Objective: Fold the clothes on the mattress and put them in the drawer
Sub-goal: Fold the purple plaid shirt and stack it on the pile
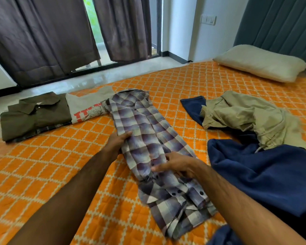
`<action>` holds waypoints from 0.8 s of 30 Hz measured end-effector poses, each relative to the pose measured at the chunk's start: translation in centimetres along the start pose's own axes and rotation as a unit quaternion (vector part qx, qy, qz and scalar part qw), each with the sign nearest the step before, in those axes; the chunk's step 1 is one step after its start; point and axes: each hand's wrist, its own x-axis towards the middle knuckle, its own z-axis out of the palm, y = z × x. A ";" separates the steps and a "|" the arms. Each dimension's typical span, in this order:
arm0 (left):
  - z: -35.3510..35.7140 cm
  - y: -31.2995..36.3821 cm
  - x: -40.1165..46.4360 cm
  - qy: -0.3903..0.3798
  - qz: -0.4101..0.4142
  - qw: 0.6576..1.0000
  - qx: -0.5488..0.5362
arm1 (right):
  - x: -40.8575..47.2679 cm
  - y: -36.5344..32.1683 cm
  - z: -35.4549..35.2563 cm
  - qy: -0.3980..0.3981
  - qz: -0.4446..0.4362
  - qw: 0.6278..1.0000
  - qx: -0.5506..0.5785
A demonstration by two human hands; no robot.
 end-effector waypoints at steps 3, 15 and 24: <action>-0.4 -1.9 -0.1 0.011 -0.004 1.000 0.002 | -0.2 1.3 0.5 0.047 -0.025 0.998 -0.014; 0.8 -4.4 -3.0 0.030 -0.018 0.998 -0.053 | -3.3 2.4 -0.6 0.094 -0.026 0.989 -0.107; 1.2 -6.7 -8.6 0.030 -0.041 0.999 0.009 | -5.8 5.0 -0.2 0.145 0.017 0.985 -0.092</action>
